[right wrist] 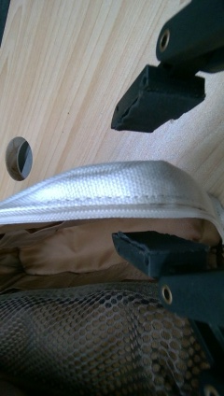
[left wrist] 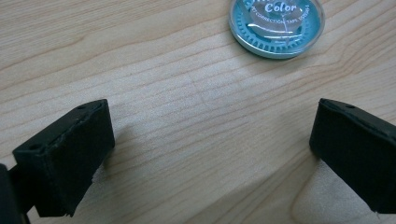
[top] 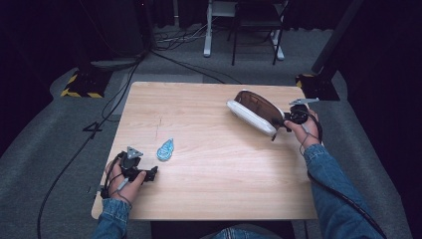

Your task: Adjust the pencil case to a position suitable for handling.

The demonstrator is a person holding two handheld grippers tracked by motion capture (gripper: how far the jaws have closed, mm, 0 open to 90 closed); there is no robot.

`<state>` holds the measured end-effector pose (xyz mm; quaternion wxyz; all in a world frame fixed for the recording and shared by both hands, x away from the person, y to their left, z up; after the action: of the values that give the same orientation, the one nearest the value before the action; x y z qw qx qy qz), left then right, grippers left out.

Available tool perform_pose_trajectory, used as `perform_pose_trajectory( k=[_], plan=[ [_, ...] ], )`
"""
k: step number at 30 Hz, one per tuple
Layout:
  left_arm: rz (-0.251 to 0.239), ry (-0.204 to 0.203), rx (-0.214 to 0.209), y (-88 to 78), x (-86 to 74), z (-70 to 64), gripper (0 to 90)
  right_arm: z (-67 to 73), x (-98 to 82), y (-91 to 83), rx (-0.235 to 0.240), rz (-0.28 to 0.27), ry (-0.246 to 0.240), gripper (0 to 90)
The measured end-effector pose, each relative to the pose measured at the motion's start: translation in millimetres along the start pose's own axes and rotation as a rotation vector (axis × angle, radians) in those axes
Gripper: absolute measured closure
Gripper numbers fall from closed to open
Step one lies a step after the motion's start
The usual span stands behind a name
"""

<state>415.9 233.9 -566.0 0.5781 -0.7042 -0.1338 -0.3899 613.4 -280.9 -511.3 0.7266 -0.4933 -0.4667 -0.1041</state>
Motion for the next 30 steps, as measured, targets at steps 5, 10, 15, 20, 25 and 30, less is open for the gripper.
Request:
perform_pose_trajectory(
  k=[5, 10, 15, 20, 25, 30],
  plan=[
    [0.0, 0.0, -0.001, 0.0, 0.0, 0.0, 0.1, 1.1, 0.3, 4.4, -0.002, 0.018, -0.039, 52.5],
    [0.0, 0.001, 0.0, 0.0, 0.0, 0.0, 0.1, 2.6, -1.2, 5.9, -0.001, 0.028, -0.057, 67.1],
    [0.0, 0.001, 0.0, 0.0, 0.0, 0.0, 0.1, 4.5, -1.3, 4.7, 0.011, 0.043, -0.068, 80.9],
    [-0.001, 0.0, 0.0, 0.0, 0.0, 0.0, 0.1, 7.4, -0.3, 2.4, 0.024, 0.046, -0.073, 83.9],
    [0.0, 0.0, -0.001, 0.1, 0.0, 0.0, 0.1, 10.0, 3.8, -1.6, 0.026, 0.019, -0.064, 85.2],
    [0.001, 0.003, -0.002, 0.2, 0.2, 0.0, 0.1, 14.7, 8.0, -7.1, 0.036, 0.012, -0.045, 85.9]
  ],
)
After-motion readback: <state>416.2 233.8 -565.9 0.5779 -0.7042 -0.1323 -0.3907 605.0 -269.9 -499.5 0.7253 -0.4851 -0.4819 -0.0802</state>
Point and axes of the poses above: each handheld gripper's, and its own axes: y roughly forward along the jaws, x roughly out of its top, z roughly to its left, the point moved 8 cm from there along y, roughly forward along the jaws, and after that the axes turned 3 degrees about -z, right-handed, at the moved point
